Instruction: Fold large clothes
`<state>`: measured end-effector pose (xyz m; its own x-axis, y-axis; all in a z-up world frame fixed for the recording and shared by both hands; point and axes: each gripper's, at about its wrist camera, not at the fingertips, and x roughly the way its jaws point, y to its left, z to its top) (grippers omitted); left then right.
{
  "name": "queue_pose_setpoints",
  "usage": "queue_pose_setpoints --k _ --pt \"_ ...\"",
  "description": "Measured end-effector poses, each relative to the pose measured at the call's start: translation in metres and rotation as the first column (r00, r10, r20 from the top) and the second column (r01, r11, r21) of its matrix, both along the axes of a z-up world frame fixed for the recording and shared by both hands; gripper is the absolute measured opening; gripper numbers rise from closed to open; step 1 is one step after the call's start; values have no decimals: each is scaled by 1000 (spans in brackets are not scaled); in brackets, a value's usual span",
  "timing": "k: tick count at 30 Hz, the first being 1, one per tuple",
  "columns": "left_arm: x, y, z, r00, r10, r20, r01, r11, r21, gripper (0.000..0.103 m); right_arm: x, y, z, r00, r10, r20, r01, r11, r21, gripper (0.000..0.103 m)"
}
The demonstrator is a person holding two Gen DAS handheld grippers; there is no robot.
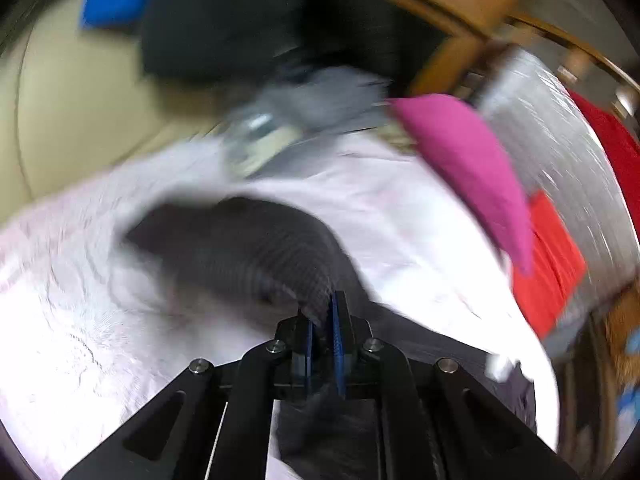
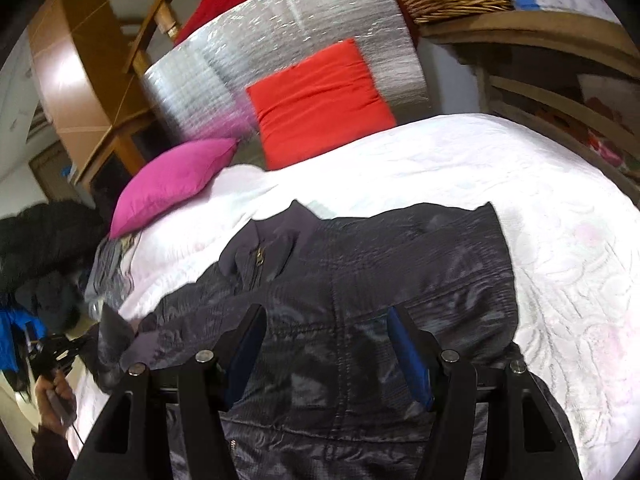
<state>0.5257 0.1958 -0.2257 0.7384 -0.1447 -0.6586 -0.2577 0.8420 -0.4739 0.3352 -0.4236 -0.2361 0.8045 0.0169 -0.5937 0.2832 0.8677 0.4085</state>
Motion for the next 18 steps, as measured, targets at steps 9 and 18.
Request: queue_pose_setpoints --k 9,18 --pt "-84 -202 70 887 -442 136 388 871 300 7 -11 -33 2 997 -71 -5 71 993 93 67" --pt "-140 -355 -13 666 -724 -178 729 583 360 11 -23 -74 -6 992 -124 -29 127 972 200 67"
